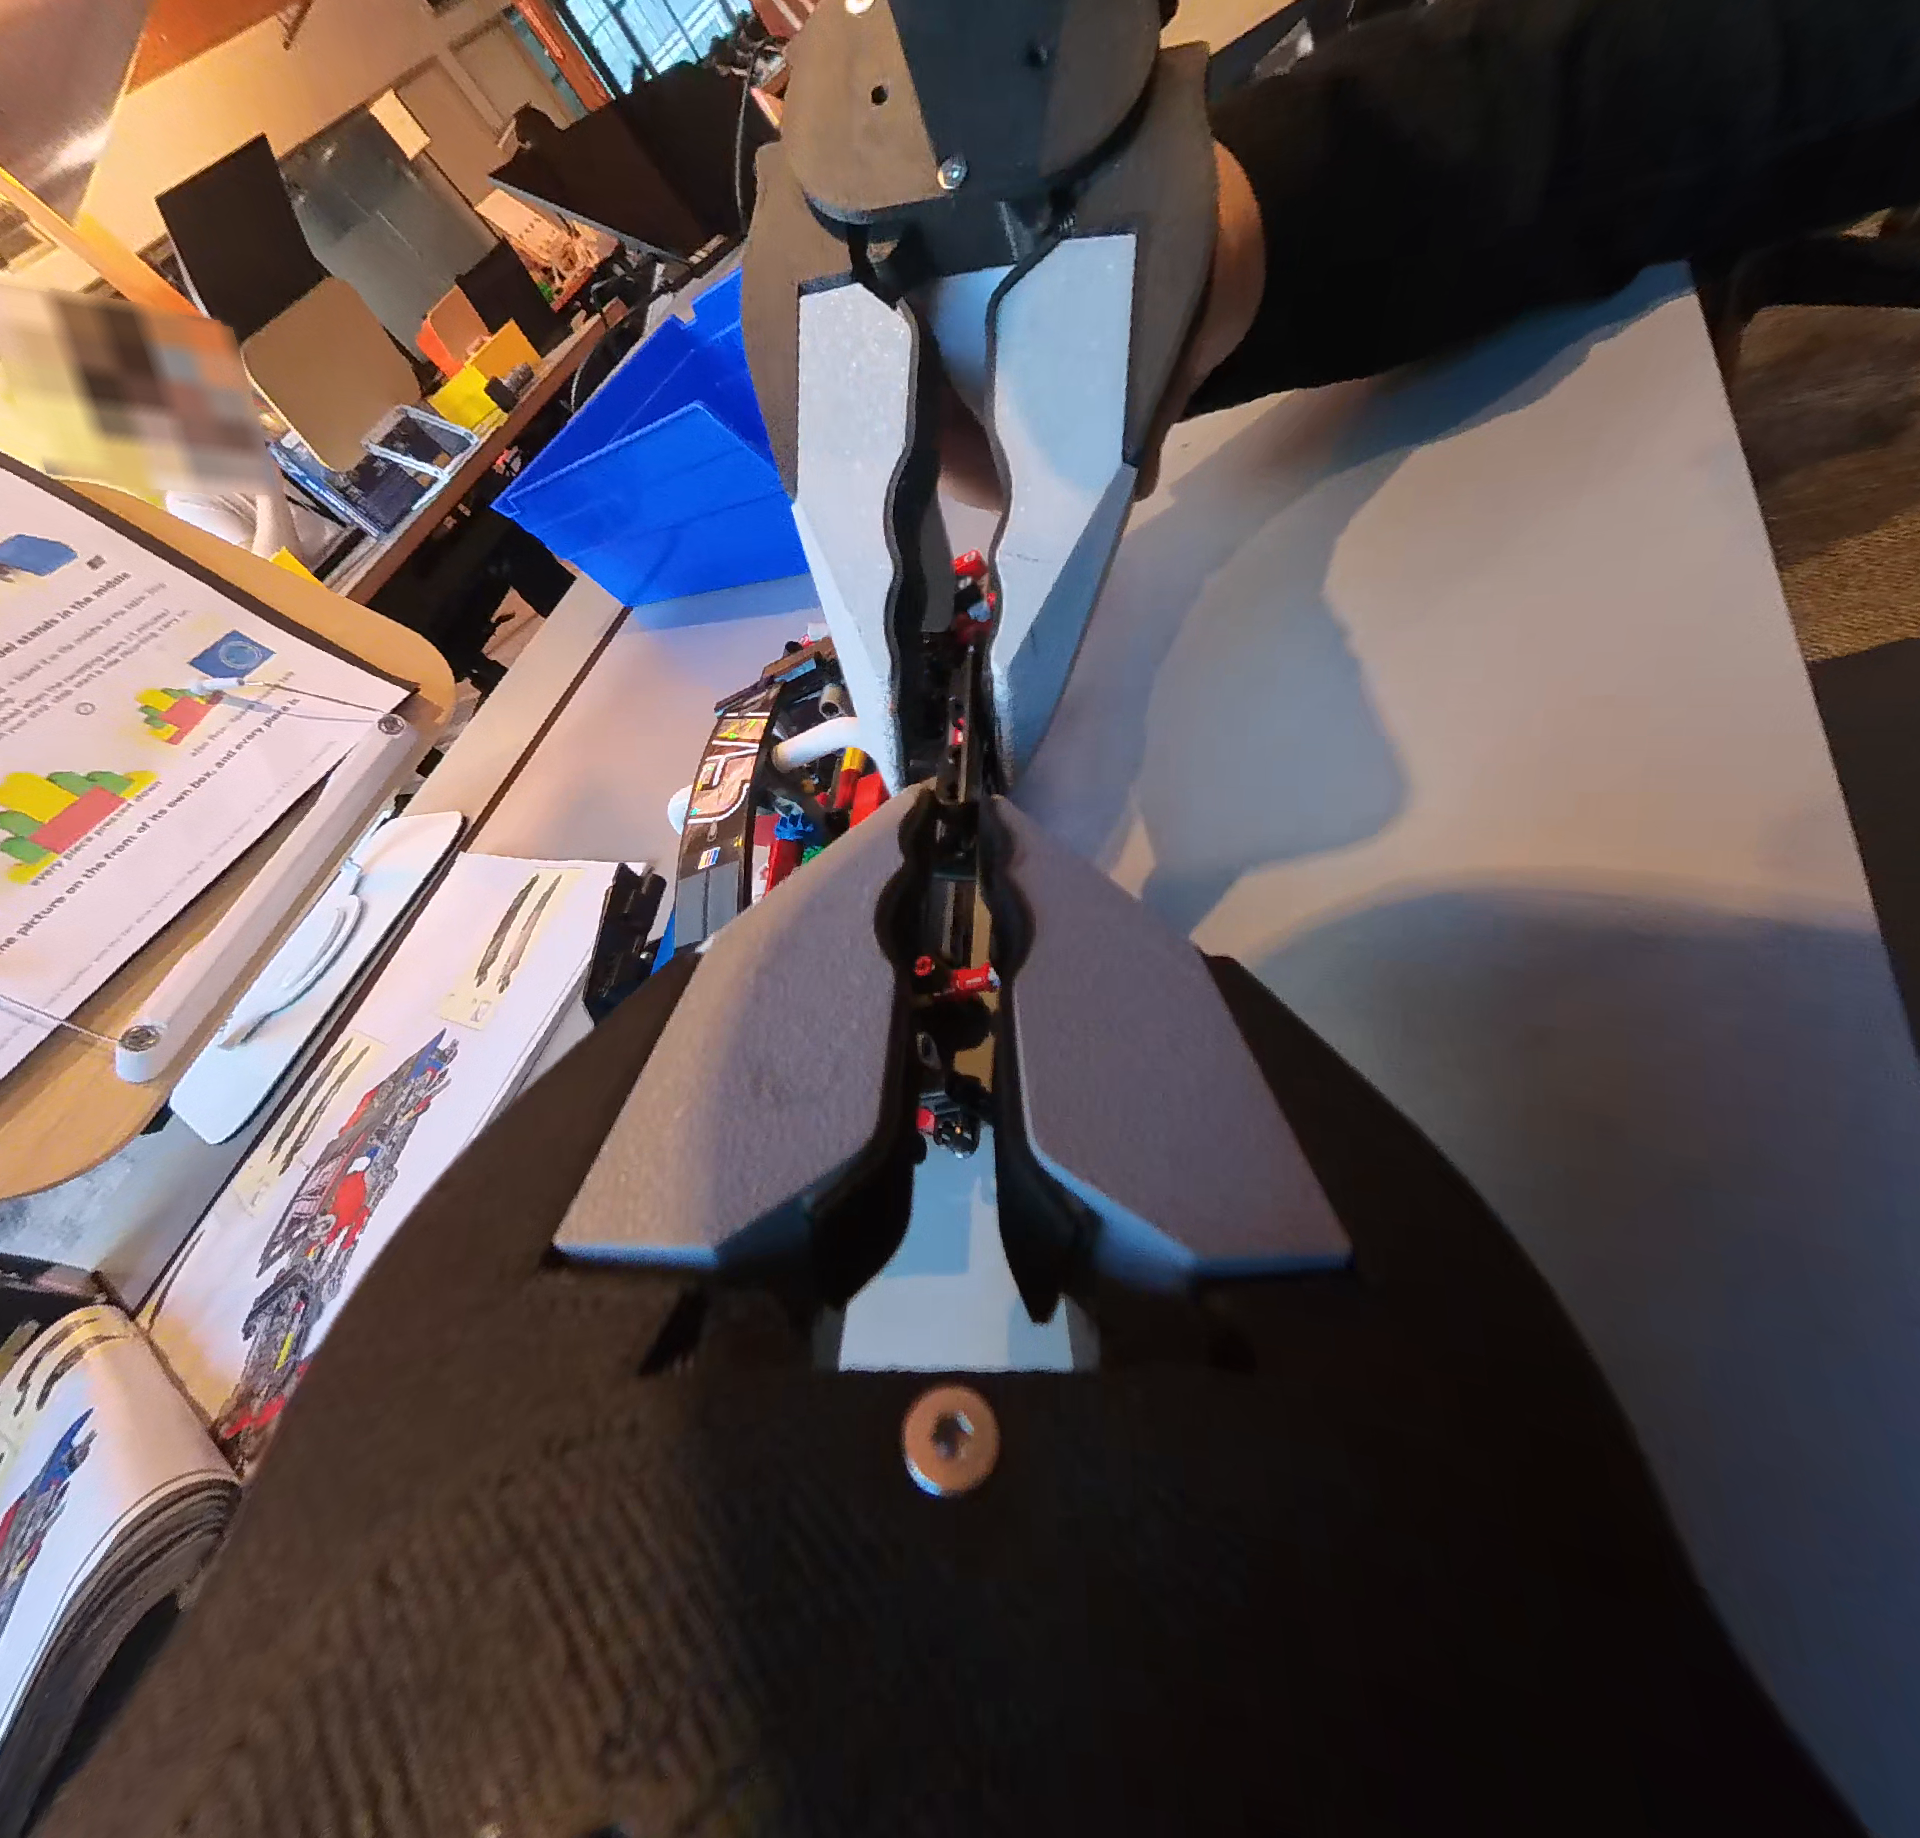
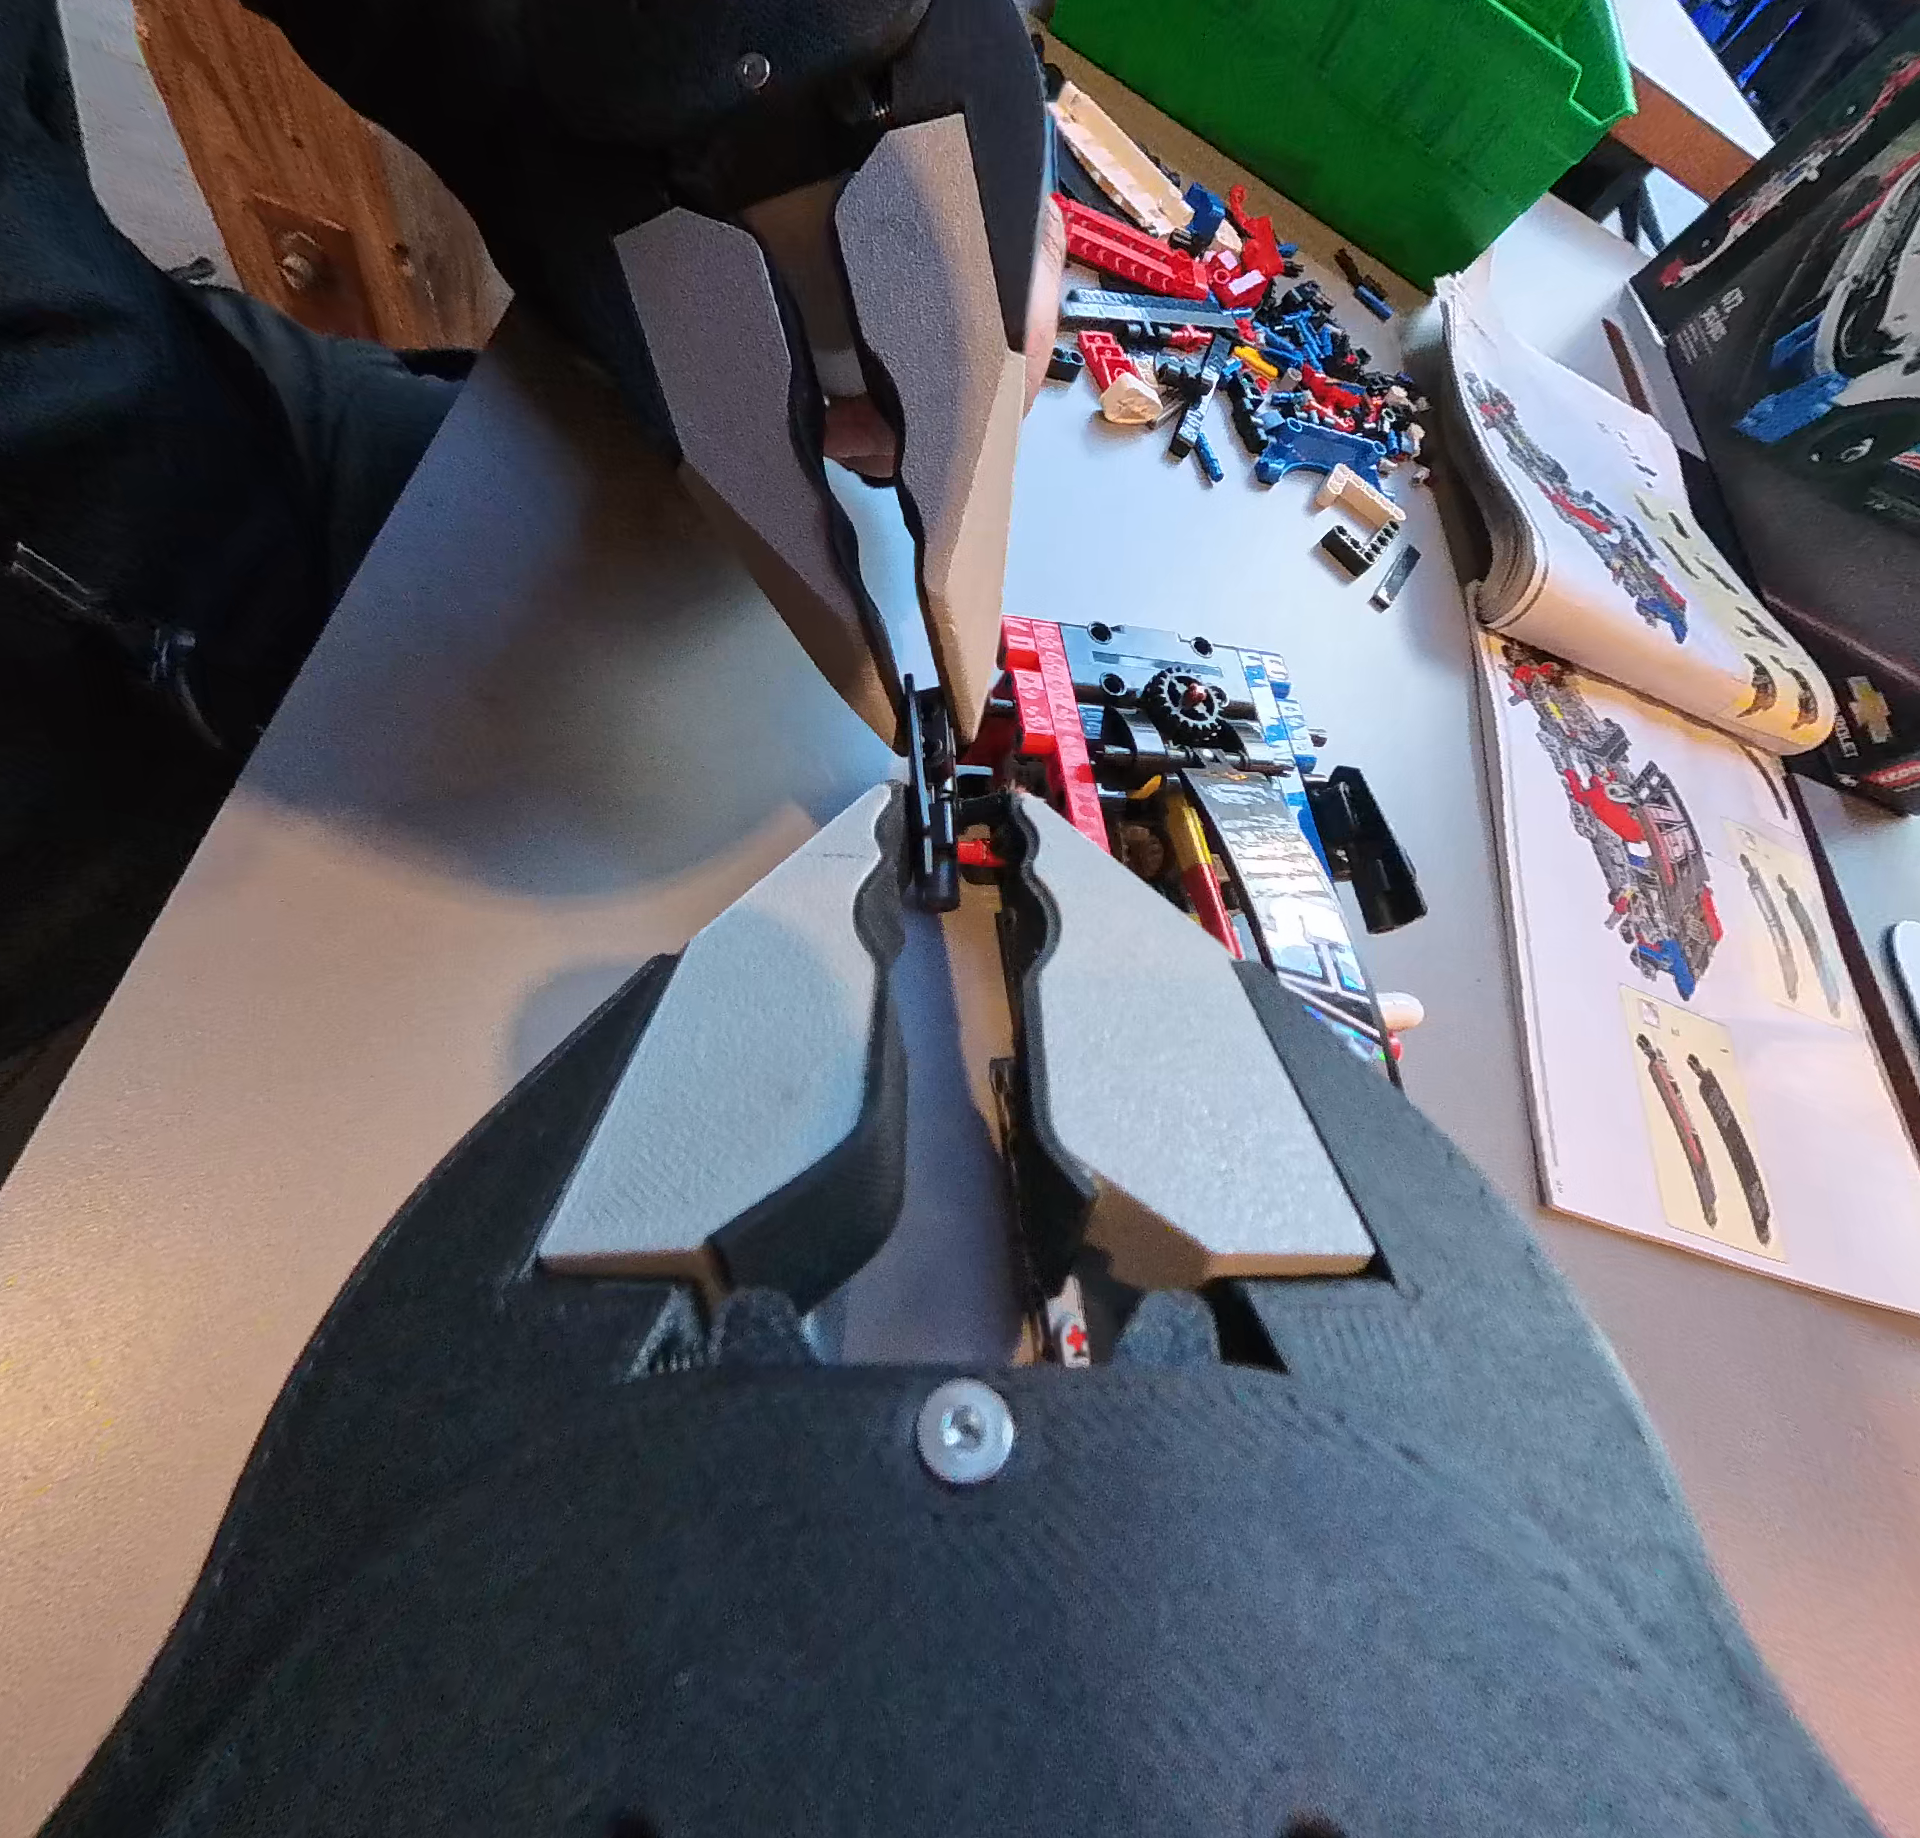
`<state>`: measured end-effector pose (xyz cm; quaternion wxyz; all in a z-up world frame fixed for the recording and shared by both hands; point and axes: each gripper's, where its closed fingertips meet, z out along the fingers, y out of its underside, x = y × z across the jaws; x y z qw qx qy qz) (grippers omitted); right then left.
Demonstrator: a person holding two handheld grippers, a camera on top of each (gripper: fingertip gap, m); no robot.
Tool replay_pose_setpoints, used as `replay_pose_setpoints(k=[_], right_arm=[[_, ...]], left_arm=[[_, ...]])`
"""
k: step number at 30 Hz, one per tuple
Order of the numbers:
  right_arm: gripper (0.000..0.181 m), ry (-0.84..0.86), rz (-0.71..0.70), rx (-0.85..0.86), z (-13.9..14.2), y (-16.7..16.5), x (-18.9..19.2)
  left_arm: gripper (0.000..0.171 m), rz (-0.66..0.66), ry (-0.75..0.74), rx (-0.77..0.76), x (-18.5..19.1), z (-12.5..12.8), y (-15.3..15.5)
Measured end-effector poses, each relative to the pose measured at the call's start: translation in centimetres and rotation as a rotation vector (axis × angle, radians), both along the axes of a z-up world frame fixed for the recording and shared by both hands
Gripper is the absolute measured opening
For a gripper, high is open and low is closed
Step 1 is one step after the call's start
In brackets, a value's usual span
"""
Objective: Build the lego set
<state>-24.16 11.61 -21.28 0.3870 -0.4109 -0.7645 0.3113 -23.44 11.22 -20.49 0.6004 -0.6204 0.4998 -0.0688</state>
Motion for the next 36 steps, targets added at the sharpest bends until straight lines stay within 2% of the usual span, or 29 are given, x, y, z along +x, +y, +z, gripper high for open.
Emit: replay_pose_setpoints(k=[3,10,15,19,22,26,28,29,36], right_arm=[[0.014,-0.019,-0.005,-0.048,-0.2,-0.1,0.1],[0.015,-0.126,0.002,-0.343,-0.8,-0.5,0.3],[0.016,-0.141,0.005,-0.416,-0.7,-0.6,0.3],[0.018,-0.169,0.021,-0.536,-0.6,-0.9,0.5],[0.018,-0.149,0.024,-0.511,-0.4,-0.8,0.4],[0.016,-0.122,0.020,-0.501,0.1,-0.7,0.4],[0.015,-0.132,0.011,-0.517,-0.1,-0.5,0.4],[0.015,-0.134,0.009,-0.521,-0.2,-0.4,0.4],[0.014,-0.145,0.017,-0.507,-0.6,-0.8,0.2]], left_arm=[[0.004,-0.002,0.013,0.002,0.0,-0.1,0.0],[0.005,-0.007,0.066,0.020,0.2,-0.7,-0.2],[0.005,-0.005,0.077,0.041,0.2,-0.6,-0.2],[0.005,0.005,0.144,0.112,0.3,-0.7,-0.3],[0.005,0.025,0.146,0.129,0.3,-0.6,-0.3],[0.006,0.034,0.045,0.079,-0.2,0.5,-0.4],[0.019,0.045,0.011,0.059,-1.0,1.0,-0.4],[0.024,0.052,-0.002,0.036,-1.4,1.0,-0.4],[0.027,0.024,-0.082,-0.201,-1.5,-0.1,-0.7]])
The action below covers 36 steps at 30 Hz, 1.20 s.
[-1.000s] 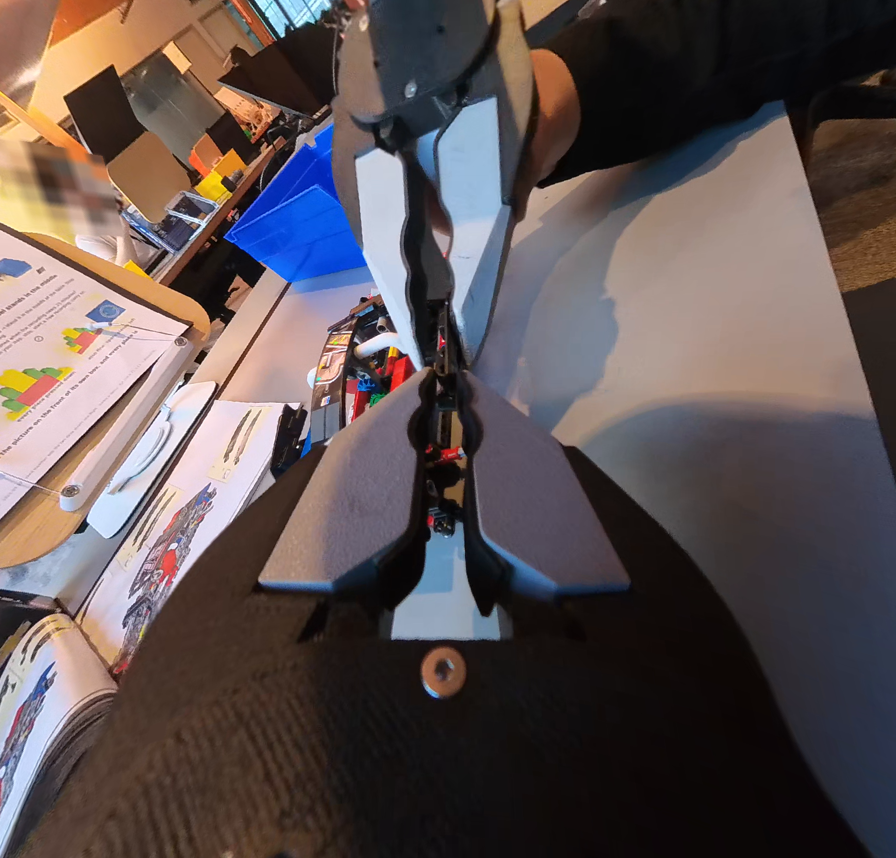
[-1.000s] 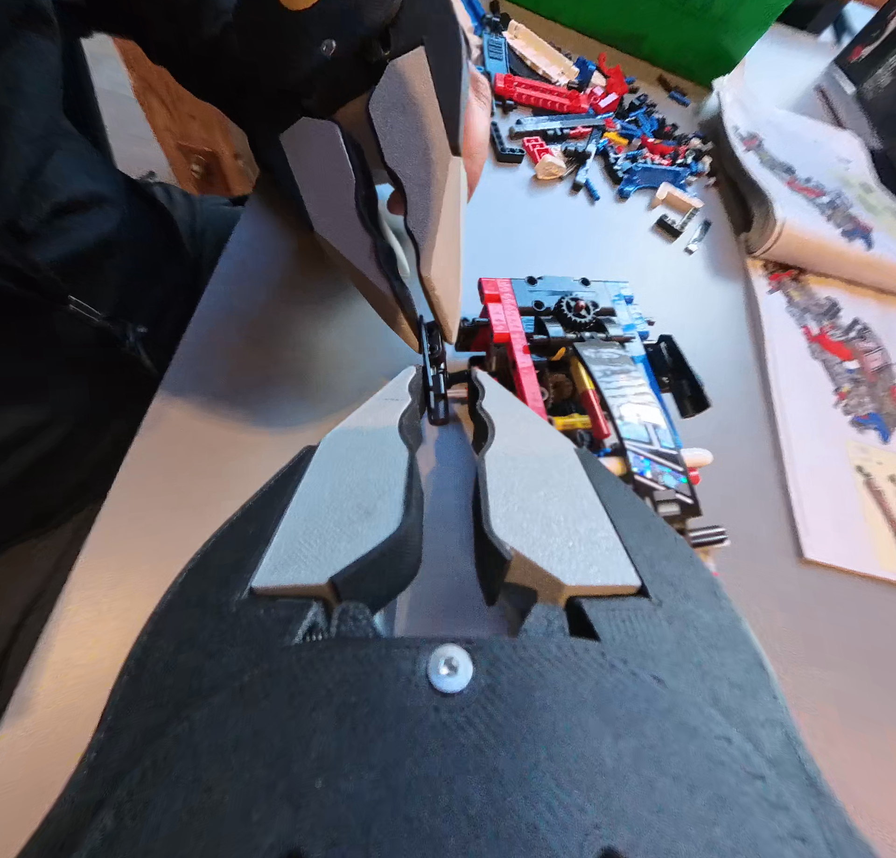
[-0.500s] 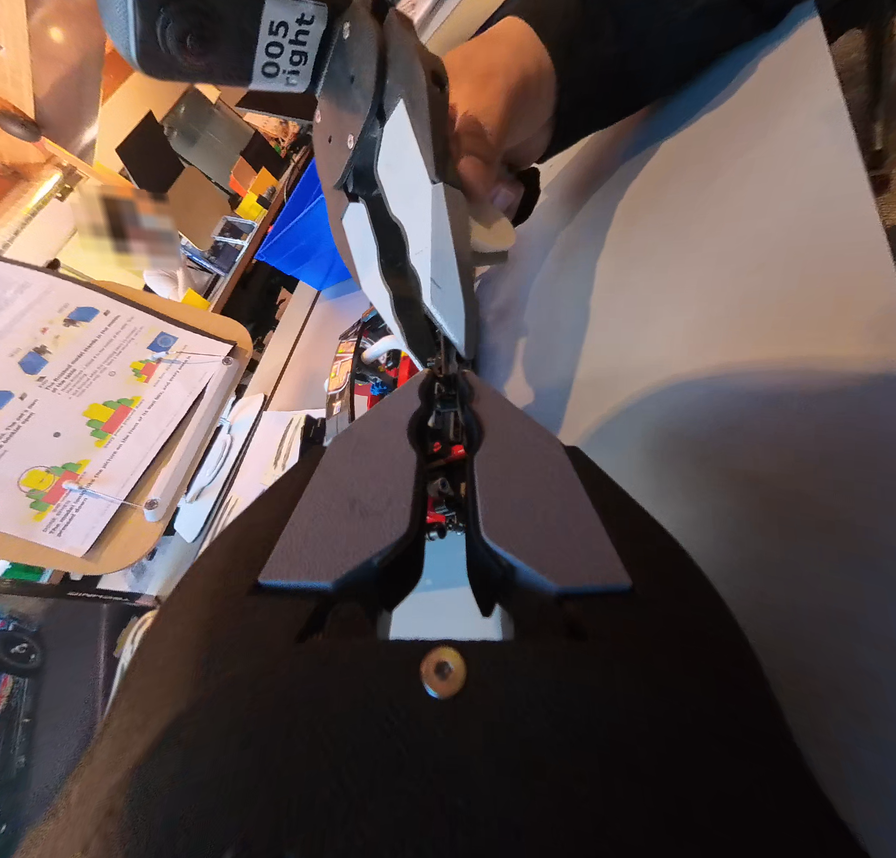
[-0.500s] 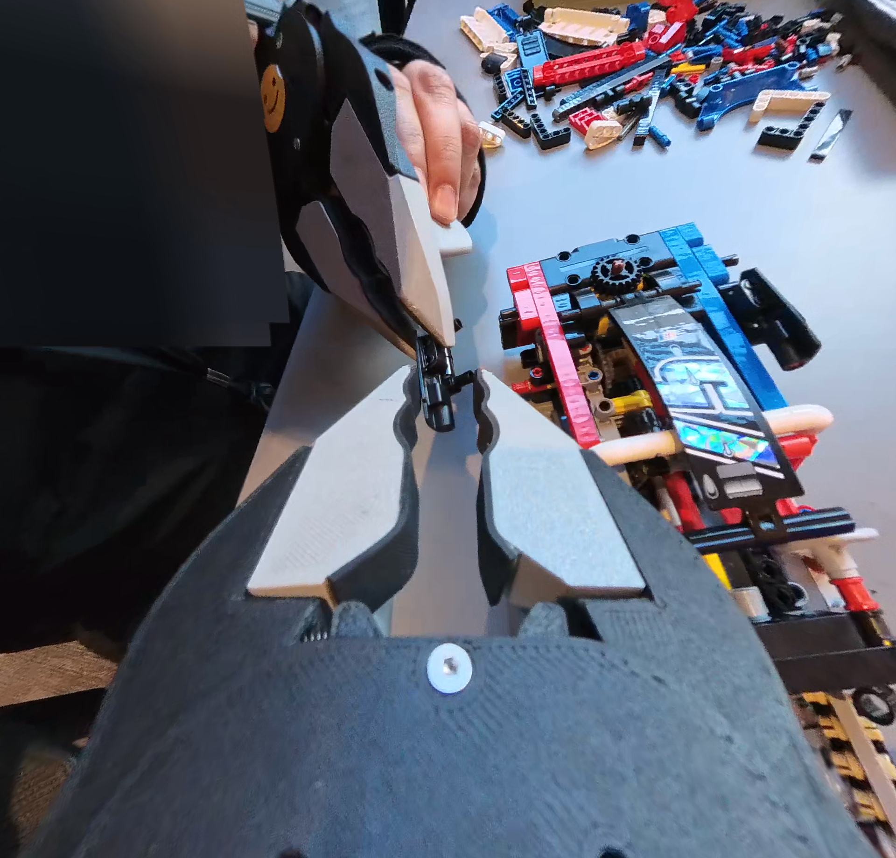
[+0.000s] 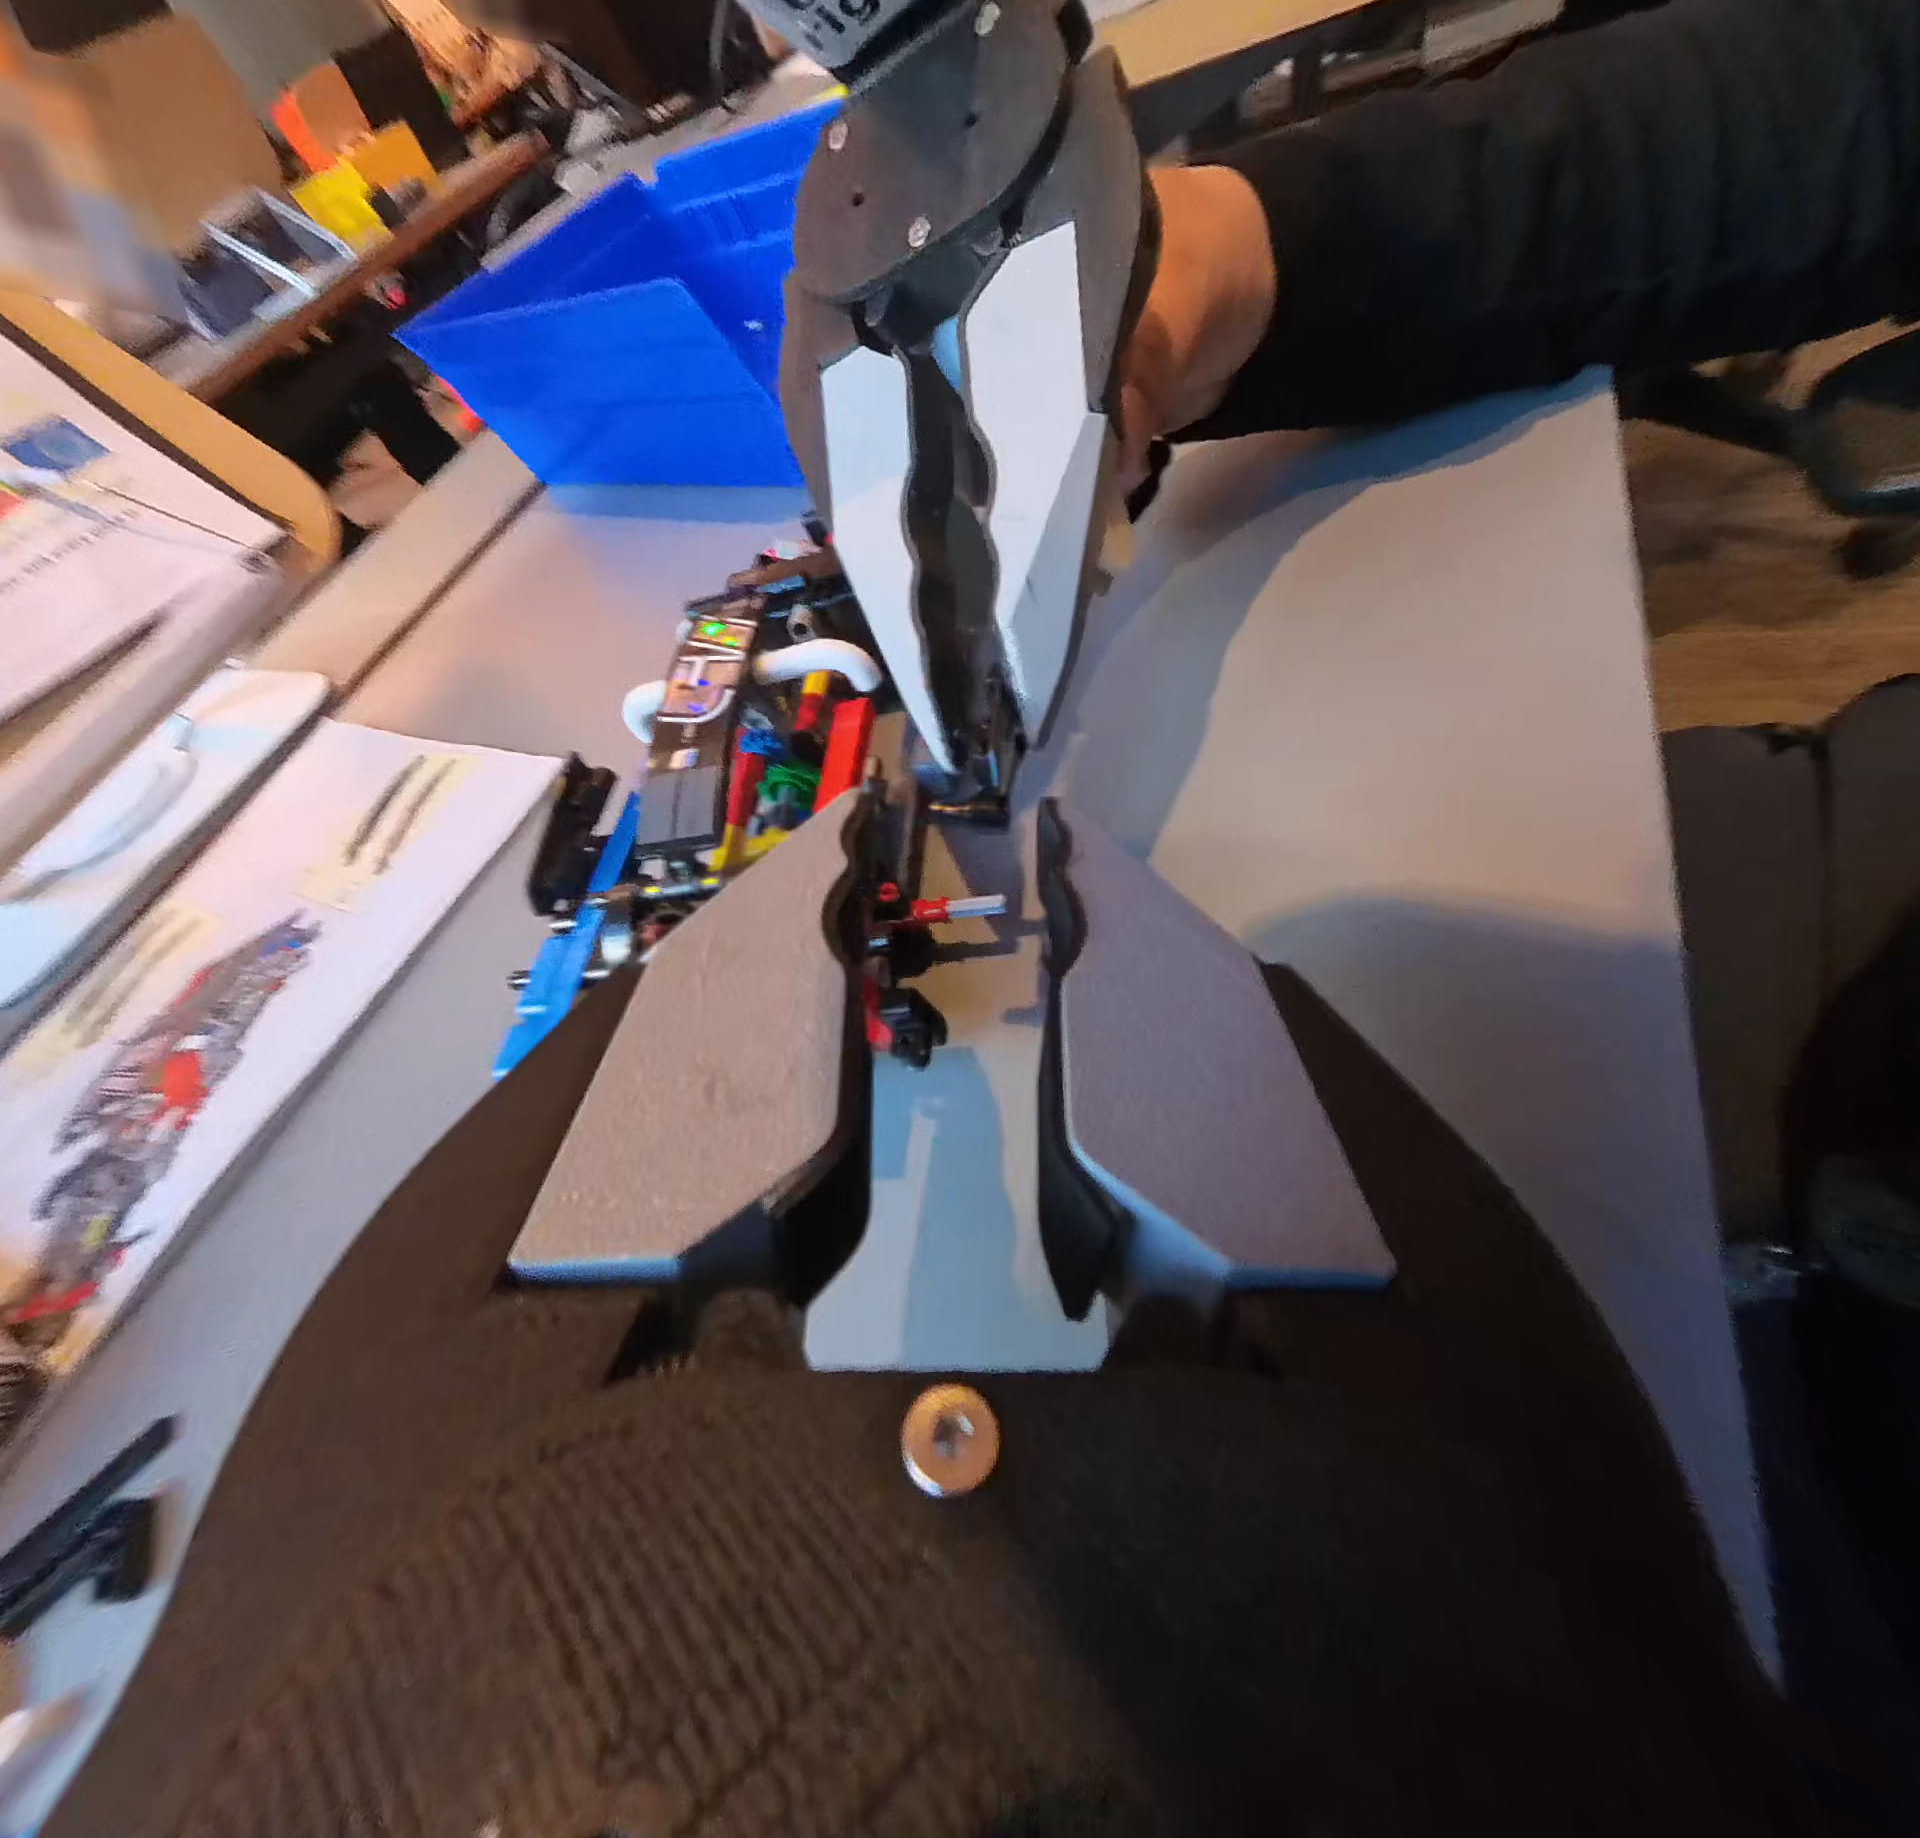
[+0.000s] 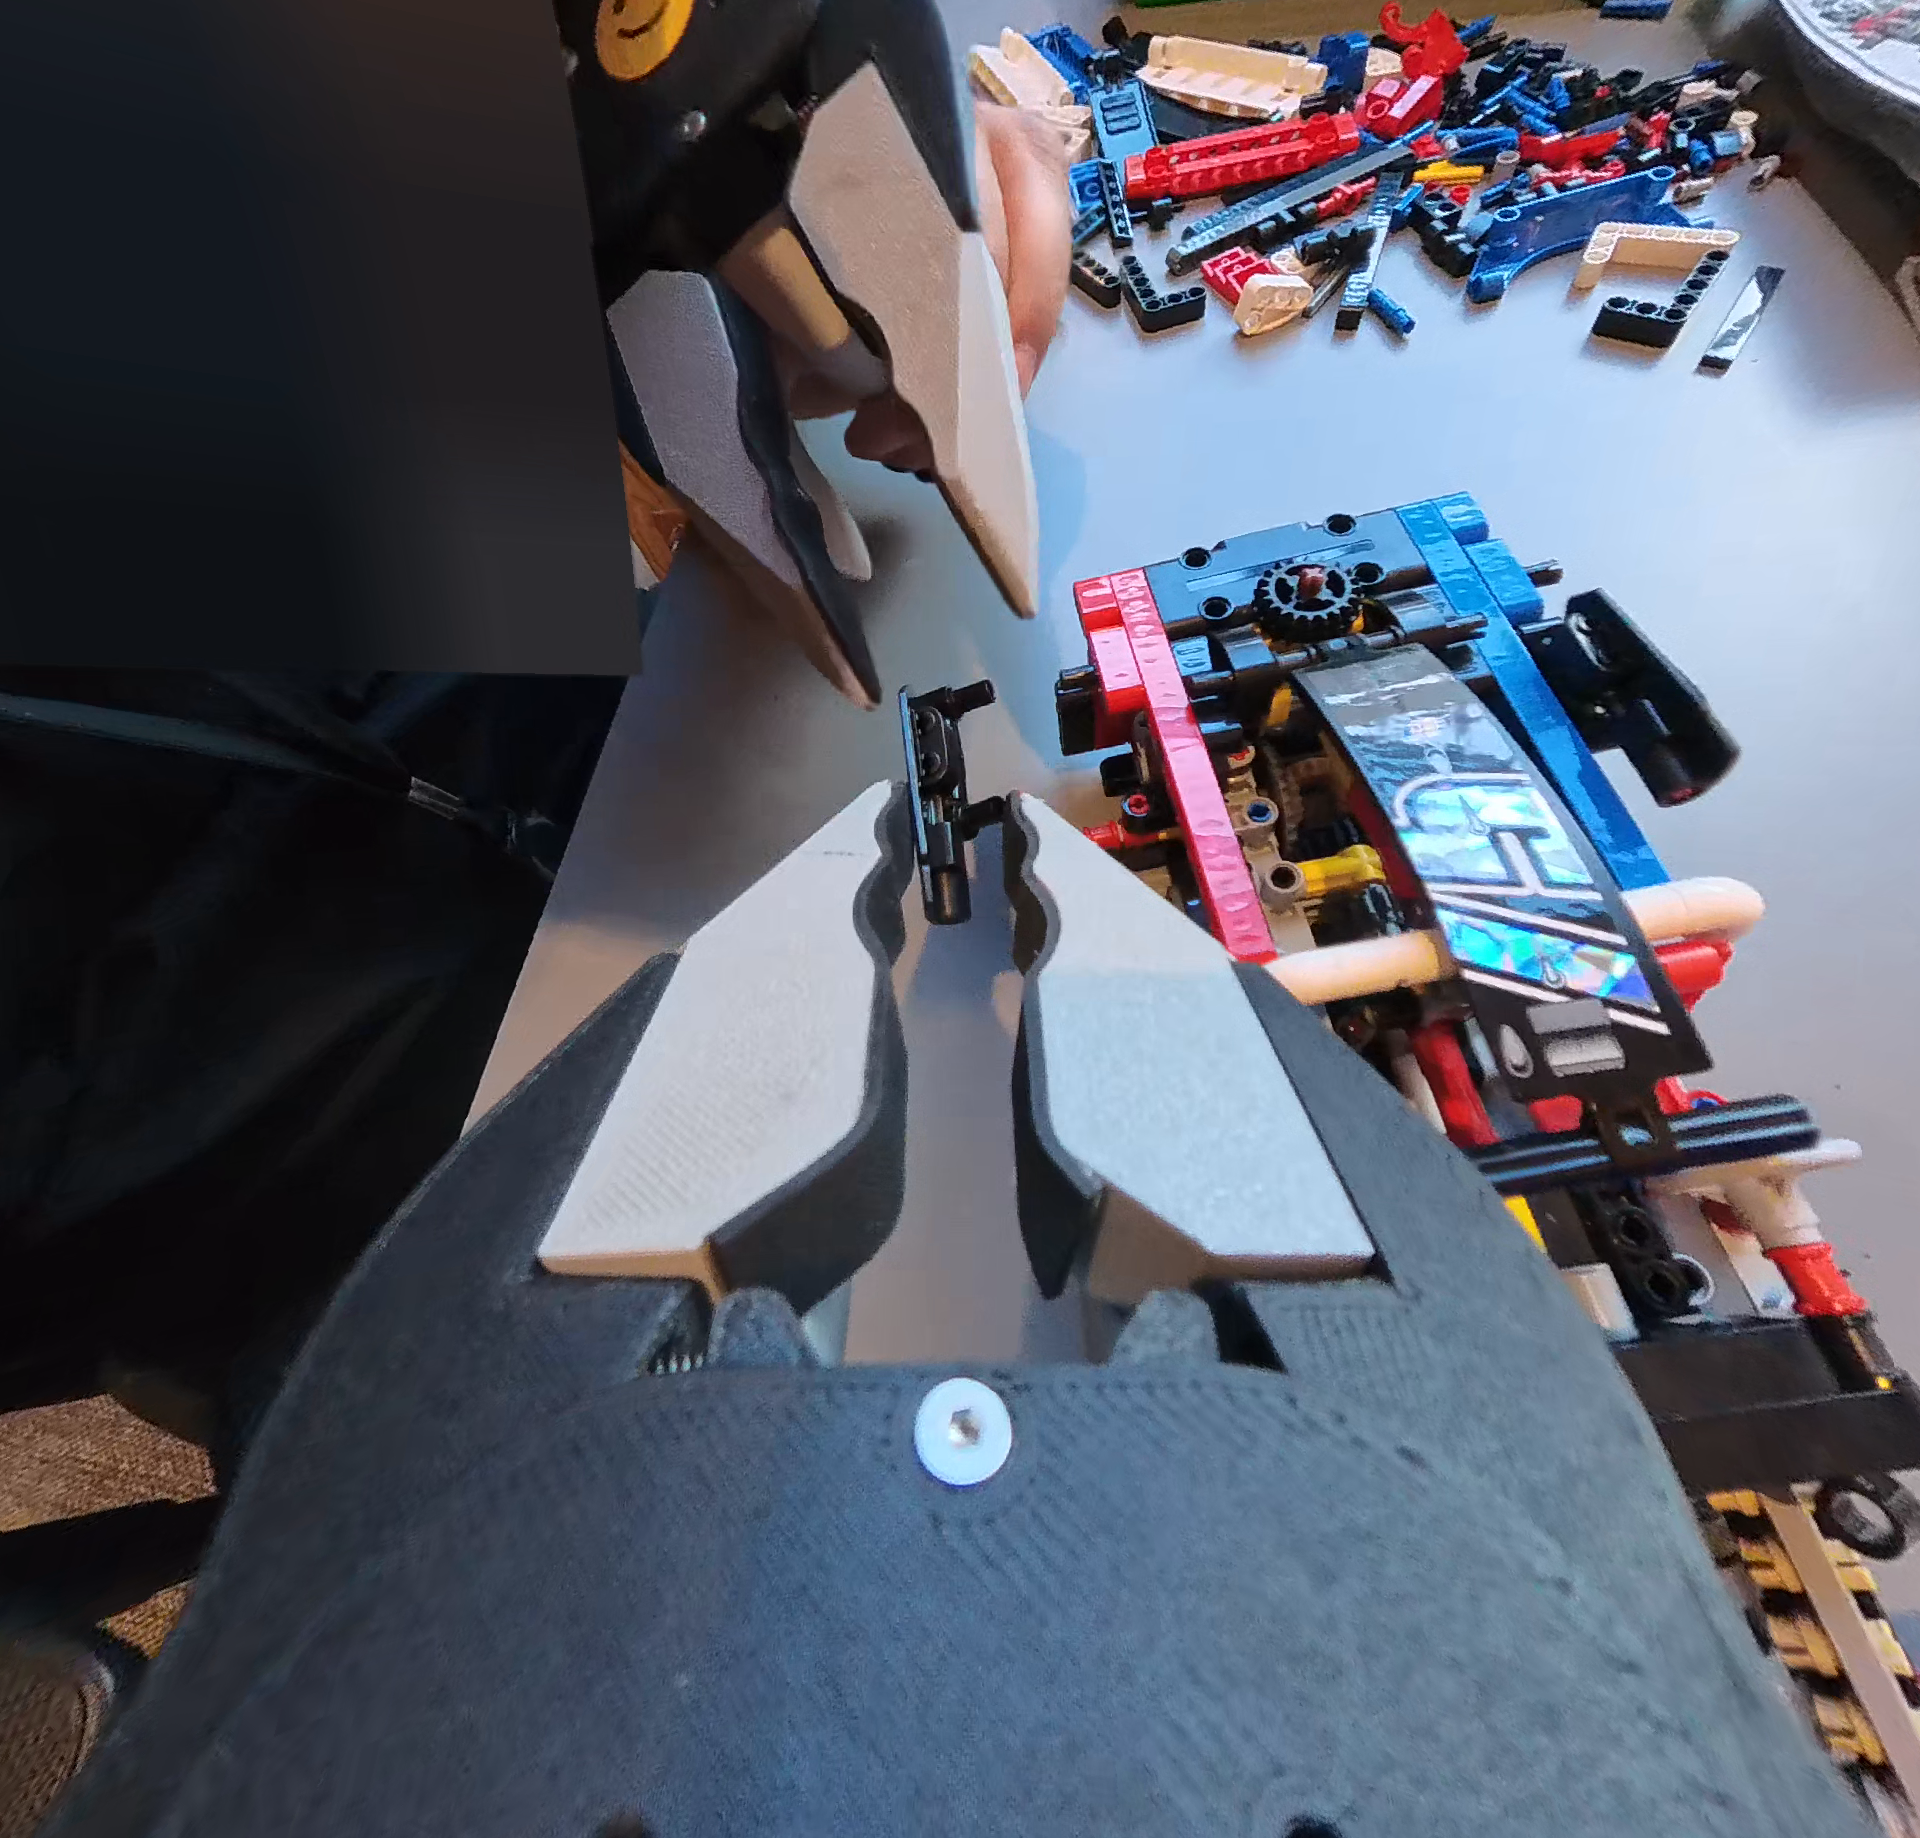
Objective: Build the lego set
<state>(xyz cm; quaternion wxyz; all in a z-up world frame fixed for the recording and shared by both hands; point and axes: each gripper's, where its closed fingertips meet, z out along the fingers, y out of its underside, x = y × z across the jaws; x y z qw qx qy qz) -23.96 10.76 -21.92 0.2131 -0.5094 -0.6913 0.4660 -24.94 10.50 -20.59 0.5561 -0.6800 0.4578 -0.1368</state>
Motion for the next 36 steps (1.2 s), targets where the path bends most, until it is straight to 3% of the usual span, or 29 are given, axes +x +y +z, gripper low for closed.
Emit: replay_pose_setpoints(k=[5,12,16,19,22,26,30,36], right_arm=[[0.014,0.005,0.002,-0.011,0.1,-0.2,-0.1],[0.013,-0.016,0.009,0.009,-0.4,-0.4,-0.1],[0.013,-0.008,0.021,-0.009,-0.2,-0.7,-0.1],[0.013,-0.007,0.010,0.033,-0.4,-0.5,-0.2],[0.012,0.030,0.006,0.145,-0.4,-0.5,-0.3],[0.013,0.120,-0.019,0.346,0.2,-0.6,-0.8],[0.013,0.156,-0.062,0.591,-0.2,-0.2,-1.2],[0.012,0.183,-0.110,0.782,-0.4,-0.4,-1.7]], left_arm=[[0.025,-0.007,0.015,-0.126,0.1,-1.6,0.1],[0.022,0.001,0.075,-0.088,0.5,-2.1,0.2],[0.007,-0.002,0.059,-0.091,0.4,-1.9,0.2],[0.006,0.017,0.072,-0.095,0.3,-2.1,0.4],[0.021,0.044,0.069,-0.214,-0.1,-3.1,0.2],[0.022,0.050,-0.042,-0.397,-0.2,-2.9,-1.0],[0.021,0.075,-0.162,-0.432,-1.2,-1.9,-1.2],[0.029,0.067,-0.375,-0.580,-0.3,-1.3,-1.5]])
